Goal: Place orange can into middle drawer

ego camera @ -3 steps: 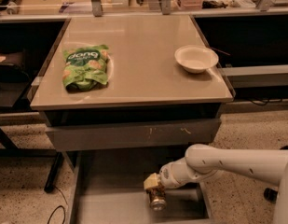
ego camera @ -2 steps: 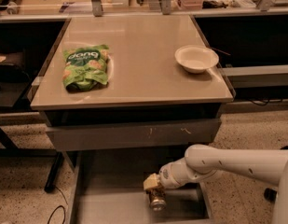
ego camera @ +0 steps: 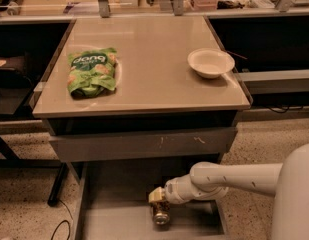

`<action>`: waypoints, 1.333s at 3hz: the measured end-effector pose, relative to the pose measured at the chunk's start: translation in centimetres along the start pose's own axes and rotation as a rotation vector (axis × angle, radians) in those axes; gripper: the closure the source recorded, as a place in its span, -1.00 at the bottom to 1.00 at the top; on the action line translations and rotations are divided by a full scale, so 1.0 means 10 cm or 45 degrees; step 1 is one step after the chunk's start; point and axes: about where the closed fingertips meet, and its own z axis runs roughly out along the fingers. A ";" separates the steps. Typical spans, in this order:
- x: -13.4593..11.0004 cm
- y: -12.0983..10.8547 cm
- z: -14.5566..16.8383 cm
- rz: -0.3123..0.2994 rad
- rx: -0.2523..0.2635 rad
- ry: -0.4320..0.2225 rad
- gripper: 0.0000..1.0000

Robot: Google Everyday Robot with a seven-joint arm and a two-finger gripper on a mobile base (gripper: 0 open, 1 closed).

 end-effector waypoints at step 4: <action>-0.05 -0.08 0.10 0.037 0.012 -0.042 -0.46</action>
Offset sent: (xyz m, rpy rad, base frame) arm 0.0055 0.0007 -0.0116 -0.0017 -0.0037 -0.0370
